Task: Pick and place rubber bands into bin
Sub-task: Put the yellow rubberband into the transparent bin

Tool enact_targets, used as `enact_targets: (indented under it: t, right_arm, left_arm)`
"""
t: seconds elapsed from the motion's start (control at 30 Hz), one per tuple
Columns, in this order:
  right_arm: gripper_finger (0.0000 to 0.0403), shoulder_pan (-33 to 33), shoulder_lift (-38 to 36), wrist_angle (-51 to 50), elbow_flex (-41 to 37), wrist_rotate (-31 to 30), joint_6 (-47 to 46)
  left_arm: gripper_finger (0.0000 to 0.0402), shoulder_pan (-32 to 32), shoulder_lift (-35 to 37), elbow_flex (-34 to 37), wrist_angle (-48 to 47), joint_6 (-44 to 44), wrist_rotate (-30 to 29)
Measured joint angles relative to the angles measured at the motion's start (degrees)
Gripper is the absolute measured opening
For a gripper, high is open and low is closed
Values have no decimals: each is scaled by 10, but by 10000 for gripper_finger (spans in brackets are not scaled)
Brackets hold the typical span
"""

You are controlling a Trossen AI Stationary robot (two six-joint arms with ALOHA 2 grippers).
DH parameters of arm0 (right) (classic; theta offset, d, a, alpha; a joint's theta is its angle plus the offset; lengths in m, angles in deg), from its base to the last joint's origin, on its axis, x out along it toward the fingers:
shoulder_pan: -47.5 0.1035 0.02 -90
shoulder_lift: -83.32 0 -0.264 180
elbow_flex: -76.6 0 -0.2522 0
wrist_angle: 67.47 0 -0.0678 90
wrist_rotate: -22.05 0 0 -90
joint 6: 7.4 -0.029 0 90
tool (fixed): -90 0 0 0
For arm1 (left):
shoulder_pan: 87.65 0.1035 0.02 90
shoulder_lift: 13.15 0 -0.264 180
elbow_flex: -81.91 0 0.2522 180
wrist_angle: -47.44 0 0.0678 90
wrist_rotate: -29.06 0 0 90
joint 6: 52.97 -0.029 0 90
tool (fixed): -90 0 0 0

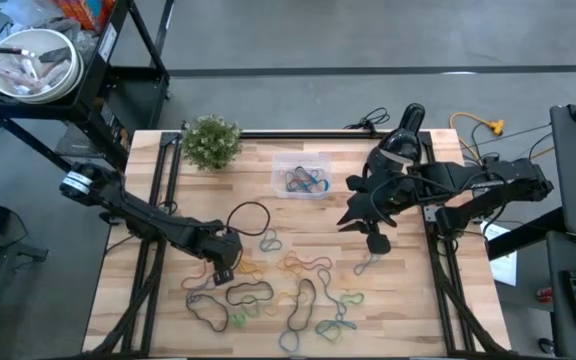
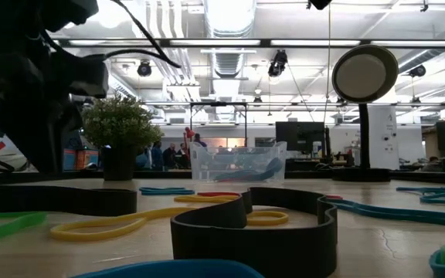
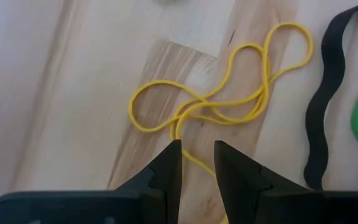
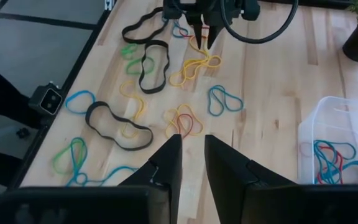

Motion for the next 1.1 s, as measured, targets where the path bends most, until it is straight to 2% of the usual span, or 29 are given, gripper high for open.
enact_targets:
  t: [0.4,0.83,1.1]
  right_arm:
    - [59,0,0,-3,0,-1,3]
    - [59,0,0,-2,-1,-1,-1]
    - [58,0,1,-1,-1,-1,2]
  left_arm:
    - [77,0,-59,4,37,17,-4]
    - [77,0,-26,1,11,27,-22]
    - [77,0,-37,11,11,26,-30]
